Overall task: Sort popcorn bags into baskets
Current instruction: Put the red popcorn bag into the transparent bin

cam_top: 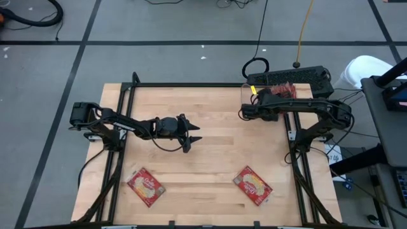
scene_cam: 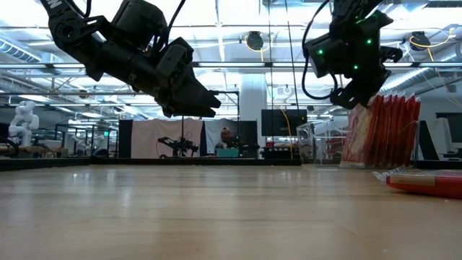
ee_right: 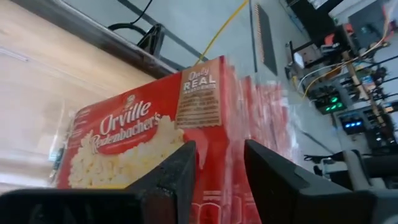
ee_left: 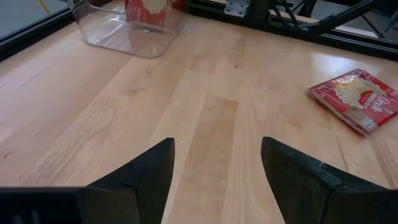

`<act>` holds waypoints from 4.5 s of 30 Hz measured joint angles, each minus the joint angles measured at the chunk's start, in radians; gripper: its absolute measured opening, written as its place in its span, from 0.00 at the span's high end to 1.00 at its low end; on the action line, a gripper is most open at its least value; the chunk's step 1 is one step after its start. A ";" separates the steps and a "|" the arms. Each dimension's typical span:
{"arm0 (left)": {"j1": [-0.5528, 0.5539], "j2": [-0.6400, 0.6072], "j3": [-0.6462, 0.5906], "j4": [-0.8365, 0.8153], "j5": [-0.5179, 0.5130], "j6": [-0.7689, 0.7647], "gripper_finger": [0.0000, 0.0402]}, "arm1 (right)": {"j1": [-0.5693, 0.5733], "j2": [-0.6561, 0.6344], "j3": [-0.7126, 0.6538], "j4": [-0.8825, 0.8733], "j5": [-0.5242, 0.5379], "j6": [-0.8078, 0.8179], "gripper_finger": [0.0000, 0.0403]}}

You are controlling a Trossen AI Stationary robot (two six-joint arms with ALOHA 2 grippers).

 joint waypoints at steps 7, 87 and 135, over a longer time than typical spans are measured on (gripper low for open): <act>0.000 0.000 0.000 0.000 0.000 0.000 0.39 | 0.003 -0.013 0.000 -0.008 0.050 0.000 0.68; -0.038 0.000 0.001 -0.022 0.000 -0.036 0.39 | 0.668 -0.190 -0.585 1.390 -1.060 -0.491 0.54; -0.126 0.000 0.000 0.111 -0.003 -0.111 0.39 | 0.723 -0.249 -0.693 1.659 -0.937 -0.011 0.78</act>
